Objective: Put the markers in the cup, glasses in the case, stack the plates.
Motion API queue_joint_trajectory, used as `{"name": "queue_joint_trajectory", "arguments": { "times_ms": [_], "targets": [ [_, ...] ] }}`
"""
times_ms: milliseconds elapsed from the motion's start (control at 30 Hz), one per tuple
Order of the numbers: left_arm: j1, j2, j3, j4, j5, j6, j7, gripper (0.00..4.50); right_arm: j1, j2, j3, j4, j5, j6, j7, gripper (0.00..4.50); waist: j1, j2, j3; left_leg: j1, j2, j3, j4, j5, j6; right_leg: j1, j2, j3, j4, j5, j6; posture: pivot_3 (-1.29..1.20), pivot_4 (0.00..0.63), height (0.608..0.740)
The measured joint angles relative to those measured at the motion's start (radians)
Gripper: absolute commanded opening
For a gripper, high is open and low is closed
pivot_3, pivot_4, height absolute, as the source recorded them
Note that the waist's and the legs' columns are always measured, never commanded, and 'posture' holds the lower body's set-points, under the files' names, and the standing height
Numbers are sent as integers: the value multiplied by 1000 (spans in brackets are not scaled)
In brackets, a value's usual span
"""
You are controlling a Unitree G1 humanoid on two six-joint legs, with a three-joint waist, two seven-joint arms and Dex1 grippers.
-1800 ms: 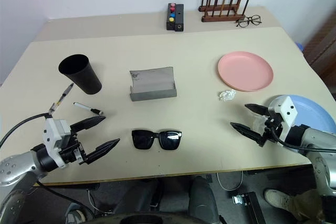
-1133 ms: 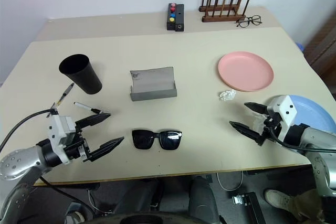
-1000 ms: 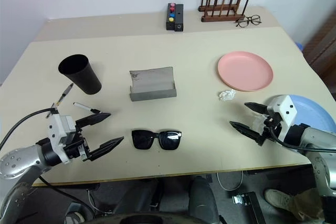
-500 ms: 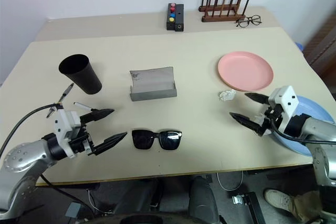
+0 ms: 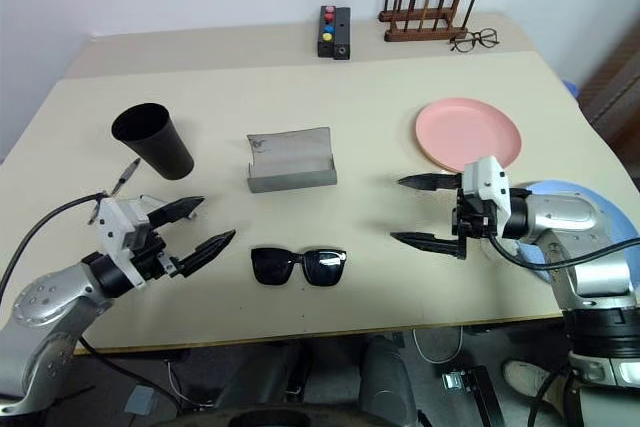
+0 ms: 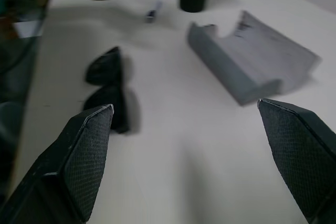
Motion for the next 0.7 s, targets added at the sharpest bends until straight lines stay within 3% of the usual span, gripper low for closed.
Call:
{"name": "queue_joint_trajectory", "arguments": {
  "times_ms": [200, 300, 400, 500, 700],
  "targets": [
    [66, 8, 70, -101, -18, 136, 143, 4462, -16, 4, 24, 22, -1, -3, 42, 4500, -1, 0, 0, 0, 0, 0, 0, 0, 0, 0, 0, 0, 0, 0, 0, 0, 150, 740],
    [78, 88, 76, -103, -20, 225, 141, 4462, -19, 5, 28, 22, -1, -1, 43, 4500, 1, 0, 0, 0, 0, 0, 0, 0, 0, -1, 0, 0, 1, 0, 0, 0, 150, 740],
    [18, 246, 68, -42, -12, 284, 63, 4462, -49, 22, 36, 43, -2, -12, 49, 4500, 2, 0, 0, 0, 0, -1, 0, 1, -1, -1, 0, -1, 1, 0, -1, 0, 150, 740],
    [-62, 354, 61, 92, 44, 227, -41, 4462, -69, 46, 46, 68, -11, -33, 51, 4500, -2, 1, 0, 0, 0, -1, -2, 1, -1, -1, 0, -1, 0, 1, -1, 0, 150, 740],
    [-107, 388, 27, 262, 143, 93, -156, 4462, -67, 51, 63, 79, -18, -59, 68, 4500, -6, 1, 1, 0, 2, 1, -9, 4, -8, -5, 0, -1, -1, 1, -2, 0, 150, 740]
  ]
}}
